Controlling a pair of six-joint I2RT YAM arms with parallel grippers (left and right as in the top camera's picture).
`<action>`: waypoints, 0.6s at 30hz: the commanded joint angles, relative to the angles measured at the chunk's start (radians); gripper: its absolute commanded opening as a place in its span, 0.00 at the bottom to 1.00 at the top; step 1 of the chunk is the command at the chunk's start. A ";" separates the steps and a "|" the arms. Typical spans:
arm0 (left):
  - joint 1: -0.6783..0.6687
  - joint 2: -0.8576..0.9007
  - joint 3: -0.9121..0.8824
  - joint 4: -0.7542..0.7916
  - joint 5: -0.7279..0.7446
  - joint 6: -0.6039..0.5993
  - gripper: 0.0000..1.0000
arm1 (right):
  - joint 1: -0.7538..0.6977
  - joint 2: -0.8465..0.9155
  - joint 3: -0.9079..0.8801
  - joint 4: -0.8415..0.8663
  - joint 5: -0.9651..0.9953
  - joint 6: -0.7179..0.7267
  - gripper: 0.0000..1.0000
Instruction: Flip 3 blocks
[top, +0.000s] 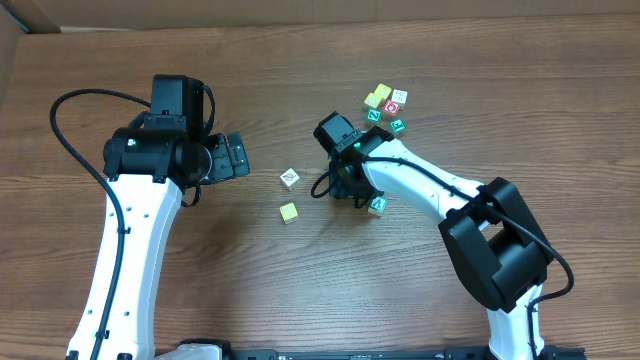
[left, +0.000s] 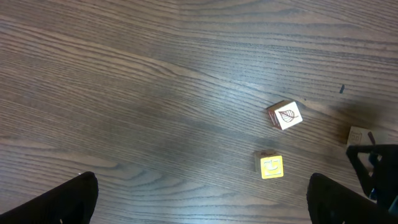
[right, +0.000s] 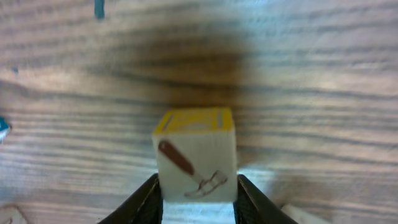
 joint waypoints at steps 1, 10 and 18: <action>0.000 0.002 0.007 0.003 -0.012 -0.014 1.00 | 0.004 -0.016 -0.007 -0.015 -0.034 0.000 0.38; 0.000 0.002 0.007 0.003 -0.012 -0.014 1.00 | -0.006 -0.016 -0.007 0.081 0.070 -0.002 0.73; 0.000 0.002 0.007 0.003 -0.012 -0.014 1.00 | -0.004 -0.015 -0.007 0.108 0.070 -0.004 0.52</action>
